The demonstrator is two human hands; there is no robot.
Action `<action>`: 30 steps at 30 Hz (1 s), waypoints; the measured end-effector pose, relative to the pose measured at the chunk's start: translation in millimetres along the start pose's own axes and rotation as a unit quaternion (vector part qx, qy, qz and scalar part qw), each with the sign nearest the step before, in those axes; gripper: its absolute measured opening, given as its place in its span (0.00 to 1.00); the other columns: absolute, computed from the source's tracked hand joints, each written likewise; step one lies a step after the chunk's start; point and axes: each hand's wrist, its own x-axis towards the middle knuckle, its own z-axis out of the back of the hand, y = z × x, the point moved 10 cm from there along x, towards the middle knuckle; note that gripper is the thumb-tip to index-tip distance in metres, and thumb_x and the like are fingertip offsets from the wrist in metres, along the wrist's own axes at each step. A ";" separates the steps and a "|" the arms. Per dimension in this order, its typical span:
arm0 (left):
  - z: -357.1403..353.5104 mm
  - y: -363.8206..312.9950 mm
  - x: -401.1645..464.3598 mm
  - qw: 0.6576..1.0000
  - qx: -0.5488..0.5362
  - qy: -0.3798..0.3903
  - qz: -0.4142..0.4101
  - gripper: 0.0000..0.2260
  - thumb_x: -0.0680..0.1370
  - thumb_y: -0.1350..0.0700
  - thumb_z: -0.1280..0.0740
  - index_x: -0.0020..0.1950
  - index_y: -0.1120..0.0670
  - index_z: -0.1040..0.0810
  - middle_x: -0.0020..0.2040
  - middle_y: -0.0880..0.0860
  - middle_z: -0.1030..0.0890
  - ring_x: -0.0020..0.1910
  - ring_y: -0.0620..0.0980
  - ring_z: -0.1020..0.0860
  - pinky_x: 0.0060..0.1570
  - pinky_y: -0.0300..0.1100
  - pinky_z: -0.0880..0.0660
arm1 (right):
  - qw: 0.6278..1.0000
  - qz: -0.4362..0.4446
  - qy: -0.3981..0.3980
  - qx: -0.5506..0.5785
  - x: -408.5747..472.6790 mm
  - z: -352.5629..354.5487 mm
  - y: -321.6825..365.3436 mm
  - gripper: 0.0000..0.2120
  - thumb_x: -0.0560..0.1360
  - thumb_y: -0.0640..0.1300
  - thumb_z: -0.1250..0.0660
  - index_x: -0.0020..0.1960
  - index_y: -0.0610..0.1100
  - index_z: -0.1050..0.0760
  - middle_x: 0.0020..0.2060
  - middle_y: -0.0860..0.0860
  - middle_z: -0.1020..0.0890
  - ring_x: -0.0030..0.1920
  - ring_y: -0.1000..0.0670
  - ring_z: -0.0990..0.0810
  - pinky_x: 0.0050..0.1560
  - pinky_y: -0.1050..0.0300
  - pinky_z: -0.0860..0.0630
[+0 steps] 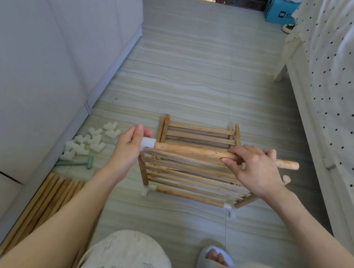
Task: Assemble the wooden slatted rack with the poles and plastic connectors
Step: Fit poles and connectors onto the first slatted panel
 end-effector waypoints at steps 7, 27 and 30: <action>2.2 2.9 -2.5 1.000 0.012 0.001 -0.009 0.15 0.83 0.55 0.48 0.43 0.53 0.25 0.41 0.50 0.24 0.38 0.43 0.28 0.36 0.29 0.32 | 0.996 0.056 -0.066 -0.025 4.4 15.0 9.1 0.21 0.72 0.61 0.43 0.45 0.47 0.21 0.35 0.55 0.21 0.39 0.48 0.21 0.45 0.53 0.39; 3.1 -0.1 -4.6 1.000 0.011 -0.012 -0.008 0.14 0.83 0.56 0.48 0.45 0.55 0.25 0.40 0.48 0.25 0.39 0.42 0.28 0.38 0.31 0.31 | 0.987 0.094 -0.125 -0.033 0.0 27.5 25.0 0.19 0.73 0.59 0.41 0.43 0.45 0.20 0.34 0.53 0.20 0.36 0.47 0.20 0.40 0.53 0.31; 3.2 -0.9 -5.6 1.000 0.012 -0.012 -0.007 0.14 0.83 0.56 0.48 0.45 0.55 0.25 0.40 0.49 0.25 0.38 0.41 0.28 0.35 0.27 0.32 | 0.991 0.075 -0.115 -0.006 0.4 20.2 22.2 0.20 0.72 0.61 0.42 0.44 0.46 0.21 0.34 0.54 0.19 0.36 0.48 0.20 0.41 0.52 0.30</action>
